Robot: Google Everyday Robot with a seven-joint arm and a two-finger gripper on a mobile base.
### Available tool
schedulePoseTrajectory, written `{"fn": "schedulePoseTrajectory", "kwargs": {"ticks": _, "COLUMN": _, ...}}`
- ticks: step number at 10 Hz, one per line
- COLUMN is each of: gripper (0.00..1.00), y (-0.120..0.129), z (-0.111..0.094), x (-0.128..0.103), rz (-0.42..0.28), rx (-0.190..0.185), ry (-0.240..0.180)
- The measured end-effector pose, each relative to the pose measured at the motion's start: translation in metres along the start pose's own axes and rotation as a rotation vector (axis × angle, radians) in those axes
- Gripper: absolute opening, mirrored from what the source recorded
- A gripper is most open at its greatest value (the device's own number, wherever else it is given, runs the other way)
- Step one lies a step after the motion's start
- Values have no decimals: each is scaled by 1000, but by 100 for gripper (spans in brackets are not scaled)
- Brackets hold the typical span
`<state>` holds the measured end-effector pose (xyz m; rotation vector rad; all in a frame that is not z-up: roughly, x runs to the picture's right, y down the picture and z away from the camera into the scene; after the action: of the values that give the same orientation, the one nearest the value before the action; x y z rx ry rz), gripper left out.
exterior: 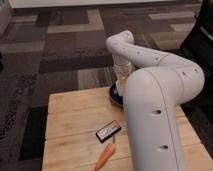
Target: Wipe the white sponge on the table
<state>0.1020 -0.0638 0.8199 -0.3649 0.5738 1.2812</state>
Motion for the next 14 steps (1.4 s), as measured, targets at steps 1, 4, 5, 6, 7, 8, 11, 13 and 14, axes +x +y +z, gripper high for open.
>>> {"fn": "schedulePoseTrajectory", "kwargs": {"ticks": 1, "gripper": 0, "y": 11, "z": -14, "x": 6, "rz": -39, "rx": 19, "ry": -23}}
{"fn": "schedulePoseTrajectory", "kwargs": {"ticks": 4, "gripper": 0, "y": 62, "z": -45, "x": 34, "rz": -202, "rx": 83, "ry": -80}}
{"fn": "schedulePoseTrajectory", "kwargs": {"ticks": 5, "gripper": 0, "y": 74, "z": -46, "x": 37, "rz": -233, "rx": 88, "ry": -85}}
{"fn": "schedulePoseTrajectory", "kwargs": {"ticks": 6, "gripper": 0, "y": 102, "z": -49, "x": 40, "rz": -314, "rx": 103, "ry": -98}}
{"fn": "schedulePoseTrajectory", "kwargs": {"ticks": 7, "gripper": 0, "y": 115, "z": -50, "x": 43, "rz": -357, "rx": 109, "ry": -103}}
{"fn": "schedulePoseTrajectory", "kwargs": {"ticks": 8, "gripper": 0, "y": 133, "z": -51, "x": 45, "rz": -416, "rx": 110, "ry": -114}}
{"fn": "schedulePoseTrajectory", "kwargs": {"ticks": 11, "gripper": 0, "y": 182, "z": -58, "x": 56, "rz": -592, "rx": 42, "ry": -159}}
{"fn": "schedulePoseTrajectory", "kwargs": {"ticks": 13, "gripper": 1, "y": 186, "z": -59, "x": 59, "rz": -615, "rx": 26, "ry": -163}}
{"fn": "schedulePoseTrajectory", "kwargs": {"ticks": 14, "gripper": 10, "y": 187, "z": -59, "x": 59, "rz": -617, "rx": 26, "ry": -163}}
